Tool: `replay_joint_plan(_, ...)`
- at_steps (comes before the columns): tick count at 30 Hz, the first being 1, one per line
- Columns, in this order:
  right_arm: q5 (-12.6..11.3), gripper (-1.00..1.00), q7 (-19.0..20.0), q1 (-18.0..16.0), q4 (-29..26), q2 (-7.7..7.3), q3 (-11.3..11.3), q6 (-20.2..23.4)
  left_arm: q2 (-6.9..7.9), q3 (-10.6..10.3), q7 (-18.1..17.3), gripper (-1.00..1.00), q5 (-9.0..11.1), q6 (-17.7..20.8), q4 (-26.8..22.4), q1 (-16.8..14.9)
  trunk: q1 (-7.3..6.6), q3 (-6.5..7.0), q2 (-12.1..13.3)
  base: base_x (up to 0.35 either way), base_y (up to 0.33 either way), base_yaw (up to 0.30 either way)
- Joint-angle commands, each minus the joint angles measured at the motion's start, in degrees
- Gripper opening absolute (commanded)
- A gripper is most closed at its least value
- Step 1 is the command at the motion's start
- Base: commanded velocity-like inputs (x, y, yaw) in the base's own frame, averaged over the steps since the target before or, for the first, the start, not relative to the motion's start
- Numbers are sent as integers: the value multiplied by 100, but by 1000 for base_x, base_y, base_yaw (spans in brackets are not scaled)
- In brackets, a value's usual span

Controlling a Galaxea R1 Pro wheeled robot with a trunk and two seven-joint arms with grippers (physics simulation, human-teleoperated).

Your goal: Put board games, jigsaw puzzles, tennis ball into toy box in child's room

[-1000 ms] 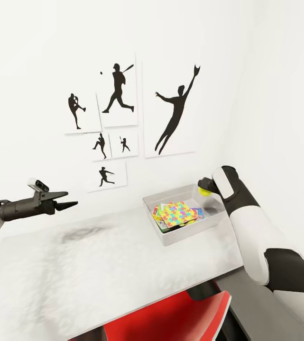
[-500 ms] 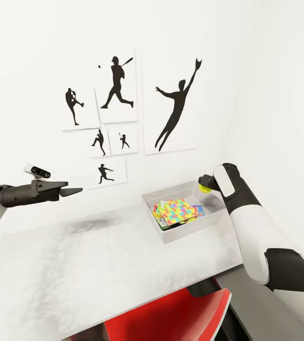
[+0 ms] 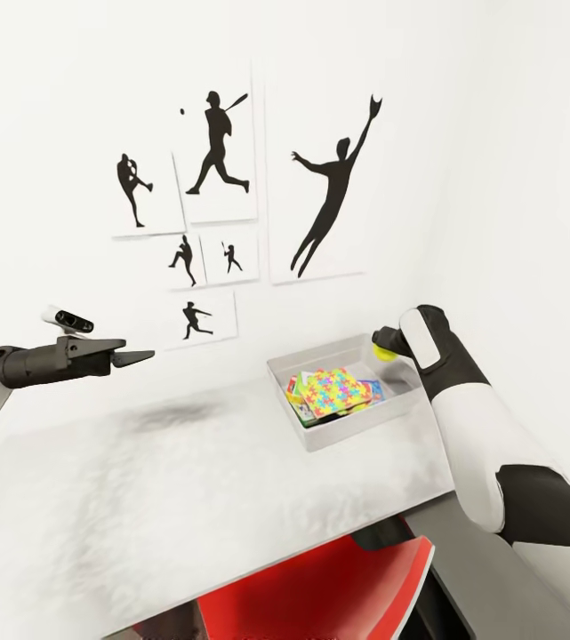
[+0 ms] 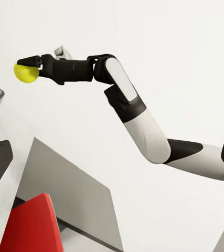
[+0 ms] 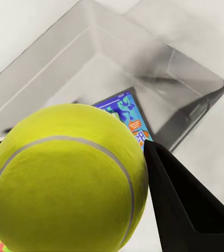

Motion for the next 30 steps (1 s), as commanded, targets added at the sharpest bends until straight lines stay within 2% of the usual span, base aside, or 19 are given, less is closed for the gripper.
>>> replay_joint_plan(1, -69, -100, -74, -9, -10, 5, -13, -4, 7, -16, -31, 100, 4, 61, 2, -9, 4, -23, -14, 0, 0, 0)
replay_joint_plan(5, -63, -100, -130, -61, -25, -6, -13, -9, 7, -15, -31, 100, 4, 61, 2, -6, 4, -60, -14, 0, 0, 0)
replay_joint_plan(10, -80, -100, -598, -101, -24, -6, -21, -4, 7, -15, -31, 100, 4, 61, 2, -6, 4, -107, -14, 0, 0, 0)
replay_joint_plan(13, -95, -100, -719, -107, -23, -5, -22, 2, 7, -20, -31, 100, 4, 61, 2, -6, 4, -135, -14, 0, 0, 0)
replay_joint_plan(30, -105, -100, -760, -110, -23, -4, -22, 4, 7, -24, -31, 100, -3, 52, 2, -2, 4, -293, -14, 0, 0, 0)
